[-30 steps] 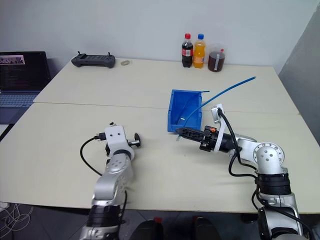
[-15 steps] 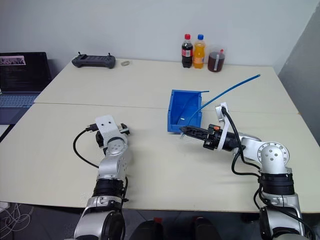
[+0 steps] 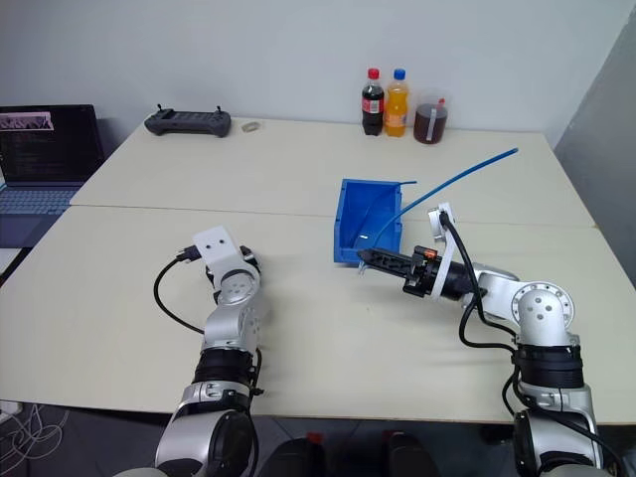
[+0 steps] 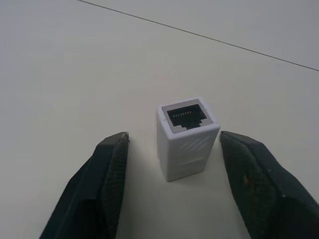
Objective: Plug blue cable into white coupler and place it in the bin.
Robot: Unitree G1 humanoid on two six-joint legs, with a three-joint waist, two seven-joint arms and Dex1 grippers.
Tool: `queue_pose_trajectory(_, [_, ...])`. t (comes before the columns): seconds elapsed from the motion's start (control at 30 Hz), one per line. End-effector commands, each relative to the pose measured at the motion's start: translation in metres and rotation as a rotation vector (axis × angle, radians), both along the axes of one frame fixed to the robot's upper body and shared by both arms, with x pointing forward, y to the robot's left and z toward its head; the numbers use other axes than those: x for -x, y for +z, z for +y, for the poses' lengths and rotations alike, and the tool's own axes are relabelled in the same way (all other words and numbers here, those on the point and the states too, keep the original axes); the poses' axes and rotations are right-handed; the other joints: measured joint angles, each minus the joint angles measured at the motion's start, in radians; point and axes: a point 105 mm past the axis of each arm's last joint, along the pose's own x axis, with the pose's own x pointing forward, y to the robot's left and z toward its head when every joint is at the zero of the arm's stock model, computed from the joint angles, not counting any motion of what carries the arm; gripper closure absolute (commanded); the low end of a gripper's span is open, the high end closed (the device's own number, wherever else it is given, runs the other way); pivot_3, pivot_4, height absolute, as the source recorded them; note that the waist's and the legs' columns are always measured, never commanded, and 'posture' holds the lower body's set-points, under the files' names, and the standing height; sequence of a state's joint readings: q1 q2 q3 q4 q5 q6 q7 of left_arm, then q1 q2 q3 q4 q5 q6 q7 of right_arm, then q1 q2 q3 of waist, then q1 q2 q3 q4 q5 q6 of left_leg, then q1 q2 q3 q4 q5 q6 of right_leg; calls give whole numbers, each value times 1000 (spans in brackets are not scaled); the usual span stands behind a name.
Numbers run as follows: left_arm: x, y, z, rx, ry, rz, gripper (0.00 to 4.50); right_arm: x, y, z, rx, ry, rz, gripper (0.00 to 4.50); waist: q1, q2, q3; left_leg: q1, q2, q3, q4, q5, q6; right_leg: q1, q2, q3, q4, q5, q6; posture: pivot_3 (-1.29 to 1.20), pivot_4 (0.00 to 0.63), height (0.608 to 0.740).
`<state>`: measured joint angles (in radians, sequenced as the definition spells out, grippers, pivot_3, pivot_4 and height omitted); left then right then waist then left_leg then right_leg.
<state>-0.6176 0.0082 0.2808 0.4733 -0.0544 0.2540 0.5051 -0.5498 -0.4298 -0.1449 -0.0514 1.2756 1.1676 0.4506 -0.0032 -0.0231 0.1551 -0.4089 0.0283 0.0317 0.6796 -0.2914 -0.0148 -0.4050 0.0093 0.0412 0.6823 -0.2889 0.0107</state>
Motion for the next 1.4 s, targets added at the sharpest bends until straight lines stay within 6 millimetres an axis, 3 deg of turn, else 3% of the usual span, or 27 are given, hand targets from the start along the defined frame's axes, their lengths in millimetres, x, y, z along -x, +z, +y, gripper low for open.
queue_pose_trajectory(0.03, [6, -21, 1, 10, 11, 89, 2449, 1, 13, -1, -19, -7, -50, 4332, 0, 0, 0, 0, 0, 0, 0, 0, 0, 0, 0, 0, 0, 0, 0, 0, 150, 740])
queue_pose_trajectory(0.27, [7, -19, 6, 19, 37, 82, 3705, 1, 13, -1, -27, -11, -50, 4332, -3, 0, 0, 0, 0, 0, 0, 0, 0, 0, 0, 0, 0, 0, 0, 0, 150, 740])
queue_pose_trajectory(0.43, [14, -15, 9, 56, -79, 36, 3704, 2, 14, -1, -25, -22, -64, 4332, -6, 1, 0, 0, 0, 0, 0, 0, 0, 0, 0, 0, 0, 0, 0, 0, 150, 740])
queue_pose_trajectory(0.6, [40, -16, -1, -82, -499, 70, 3704, 7, 16, -1, -1, -27, -104, 4332, -26, 2, -1, 1, 1, 2, -2, 3, -5, 0, 0, 1, 0, 0, -1, 0, 150, 740])
queue_pose_trajectory(0.7, [60, -12, -29, -37, -826, 84, 3704, 9, 16, -5, 21, -31, -122, 4332, -26, 2, -1, 1, 1, 1, -2, 3, -6, 0, 0, 1, 0, 0, -1, 0, 150, 740])
queue_pose_trajectory(0.83, [83, -5, -71, -136, -1300, 105, 3704, 13, 15, -6, 95, -25, -171, 4332, -11, 2, -1, 2, -1, 0, -1, 2, -3, 1, -1, 0, 0, -1, -1, 0, 150, 740])
queue_pose_trajectory(0.97, [97, -1, -91, -178, -1608, 103, 3704, 20, 6, -3, 223, 23, -261, 4332, -1, 2, 0, 1, -2, 1, -1, 1, 0, 1, -1, 0, -1, 0, 0, 0, 150, 740])
queue_pose_trajectory(1.07, [109, -5, -106, -252, -1947, 121, 3704, 18, 2, 4, 318, 52, -400, 4332, -3, 3, 0, 1, -1, 0, -1, 1, 0, 0, 0, 0, -1, -1, -1, 0, 150, 740])
queue_pose_trajectory(1.23, [101, -25, -106, -354, -2127, 176, 3704, 17, -7, 27, 386, 105, -624, 4332, -10, 3, 0, 1, 1, 1, -1, 1, 0, -1, 4, 0, -1, -1, -1, 0, 150, 740])
queue_pose_trajectory(1.4, [90, -33, -111, -388, -2150, 165, 3704, 17, -23, 45, 375, 120, -776, 4332, -8, 2, 0, 0, 0, 1, 0, 1, 0, -1, 4, 0, -1, -1, -1, 0, 150, 740])
